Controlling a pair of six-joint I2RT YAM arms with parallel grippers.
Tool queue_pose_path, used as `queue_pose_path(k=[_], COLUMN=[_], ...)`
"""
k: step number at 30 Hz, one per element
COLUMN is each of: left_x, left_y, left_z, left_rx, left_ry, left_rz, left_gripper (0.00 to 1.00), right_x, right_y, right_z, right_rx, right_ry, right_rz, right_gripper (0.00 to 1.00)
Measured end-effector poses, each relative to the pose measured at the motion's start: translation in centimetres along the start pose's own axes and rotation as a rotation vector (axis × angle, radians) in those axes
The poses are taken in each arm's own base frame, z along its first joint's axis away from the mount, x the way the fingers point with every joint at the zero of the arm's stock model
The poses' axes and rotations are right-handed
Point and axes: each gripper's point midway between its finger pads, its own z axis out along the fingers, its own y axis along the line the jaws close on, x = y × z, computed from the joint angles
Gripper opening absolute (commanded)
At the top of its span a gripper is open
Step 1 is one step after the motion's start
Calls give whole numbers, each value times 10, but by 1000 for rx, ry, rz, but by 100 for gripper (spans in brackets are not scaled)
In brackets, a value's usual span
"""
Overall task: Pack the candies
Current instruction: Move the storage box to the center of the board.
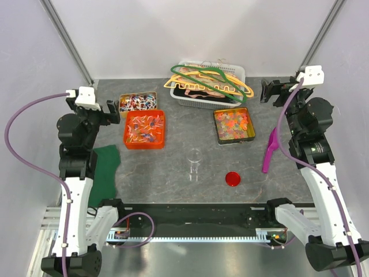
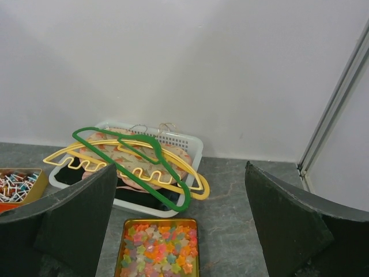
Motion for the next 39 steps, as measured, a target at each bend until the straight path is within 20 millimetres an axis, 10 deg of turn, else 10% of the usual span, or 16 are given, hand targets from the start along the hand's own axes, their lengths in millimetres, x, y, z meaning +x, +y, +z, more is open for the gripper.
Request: queue_pose_path(k=[14,23,39], left_x=[50,170,298], left_y=[10,26,24], left_z=[47,98,93], left_rx=[-33,-114,-124], left_ry=[177,530,850], left_rz=[-14,-15,1], left_gripper=[100,95,75], right_x=[28,35,40], right_y=[3,8,17], right_z=[9,9,8], right_rx=[-17,-44,-102], right_ry=[65,78,88], right_rz=[-6,-5,-18], right_gripper=[98,98,98])
